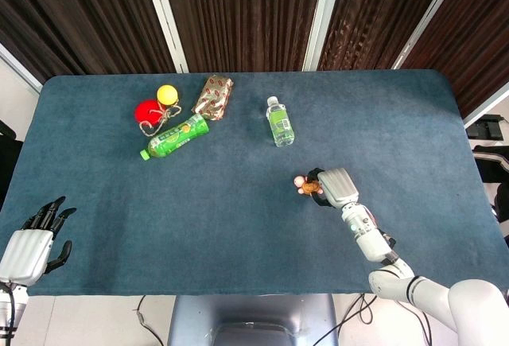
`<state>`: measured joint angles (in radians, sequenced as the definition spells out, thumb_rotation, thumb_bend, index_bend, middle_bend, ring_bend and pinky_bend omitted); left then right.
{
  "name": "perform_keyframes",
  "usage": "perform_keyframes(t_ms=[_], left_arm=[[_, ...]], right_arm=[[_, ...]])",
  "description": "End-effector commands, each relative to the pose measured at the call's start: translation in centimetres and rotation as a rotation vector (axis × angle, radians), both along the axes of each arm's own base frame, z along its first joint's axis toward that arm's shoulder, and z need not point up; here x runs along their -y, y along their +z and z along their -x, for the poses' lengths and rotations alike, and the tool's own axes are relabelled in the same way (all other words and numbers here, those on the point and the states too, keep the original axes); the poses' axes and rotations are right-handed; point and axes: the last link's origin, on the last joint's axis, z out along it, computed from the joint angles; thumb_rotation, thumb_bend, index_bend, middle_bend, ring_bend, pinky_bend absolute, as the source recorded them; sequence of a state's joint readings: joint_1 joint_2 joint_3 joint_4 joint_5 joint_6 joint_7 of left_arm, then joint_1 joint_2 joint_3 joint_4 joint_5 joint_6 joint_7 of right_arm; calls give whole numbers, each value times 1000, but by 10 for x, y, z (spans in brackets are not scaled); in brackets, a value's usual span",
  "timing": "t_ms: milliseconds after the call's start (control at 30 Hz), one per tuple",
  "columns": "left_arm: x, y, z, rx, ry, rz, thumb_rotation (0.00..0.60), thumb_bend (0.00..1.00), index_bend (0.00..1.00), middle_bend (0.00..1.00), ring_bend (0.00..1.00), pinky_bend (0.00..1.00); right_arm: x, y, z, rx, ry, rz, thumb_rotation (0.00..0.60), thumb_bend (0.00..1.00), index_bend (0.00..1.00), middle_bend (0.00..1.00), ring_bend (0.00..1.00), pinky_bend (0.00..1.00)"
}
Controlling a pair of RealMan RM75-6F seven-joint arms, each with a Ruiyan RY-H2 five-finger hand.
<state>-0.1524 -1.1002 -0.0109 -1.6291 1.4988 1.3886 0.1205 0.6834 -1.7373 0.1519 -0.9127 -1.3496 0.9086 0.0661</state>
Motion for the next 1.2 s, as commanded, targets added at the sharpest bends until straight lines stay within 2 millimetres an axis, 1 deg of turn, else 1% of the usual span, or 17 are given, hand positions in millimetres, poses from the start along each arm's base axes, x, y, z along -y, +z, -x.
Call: perform_keyframes(t_ms=[33, 100, 167, 367, 500, 633, 700, 733, 767, 867, 967, 1067, 1200], left_arm=[[0, 0, 0, 1, 0, 0, 600, 470, 180, 22, 80, 261], [0, 0, 0, 2, -1, 0, 600, 469, 180, 22, 80, 261], [0, 0, 0, 3, -1, 0, 600, 470, 181, 21, 80, 261], [0, 0, 0, 5, -2, 1, 600, 471, 181, 21, 80, 261], [0, 1, 0, 4, -3, 0, 600, 472, 181, 22, 80, 261], [0, 1, 0, 4, -3, 1, 600, 470, 181, 21, 80, 261], [0, 1, 0, 4, -3, 2, 600, 470, 181, 21, 80, 261], [0, 0, 0, 5, -3, 2, 600, 470, 181, 21, 80, 261], [0, 1, 0, 4, -2, 2, 600, 470, 181, 21, 80, 261], [0, 1, 0, 6, -2, 2, 600, 469, 181, 22, 80, 262], [1, 1, 0, 6, -2, 1, 600, 469, 181, 22, 80, 261], [0, 1, 0, 6, -1, 1, 600, 469, 181, 21, 80, 262], [0, 1, 0, 7, -1, 1, 600, 469, 181, 22, 80, 262]], right_arm=[[-1, -2, 0, 2, 14, 8, 600, 785, 769, 599, 1000, 1000], [-1, -2, 1, 3, 19, 13, 600, 855, 806, 627, 1000, 1000], [-1, -1, 2, 2, 20, 14, 600, 891, 827, 643, 1000, 1000], [-3, -1, 3, -8, 30, 21, 600, 901, 848, 690, 1000, 1000], [-4, -1, 4, -15, 29, 18, 600, 866, 848, 705, 1000, 1000], [-6, 0, 4, -18, 39, 18, 600, 790, 840, 711, 1000, 1000], [-7, 0, 5, -6, 29, 1, 600, 764, 797, 692, 1000, 1000], [-7, 0, 5, 4, 22, -8, 600, 728, 741, 659, 1000, 1000], [-8, 0, 5, 16, 14, -18, 600, 665, 670, 615, 1000, 1000], [-9, 3, 4, 20, 12, -26, 600, 427, 510, 516, 1000, 1000], [-11, 5, 4, 21, 15, -30, 600, 270, 413, 439, 1000, 1000], [-13, 7, 4, 19, 11, -41, 600, 212, 353, 387, 1000, 1000], [-15, 10, 4, 10, 11, -44, 600, 169, 305, 341, 1000, 1000]])
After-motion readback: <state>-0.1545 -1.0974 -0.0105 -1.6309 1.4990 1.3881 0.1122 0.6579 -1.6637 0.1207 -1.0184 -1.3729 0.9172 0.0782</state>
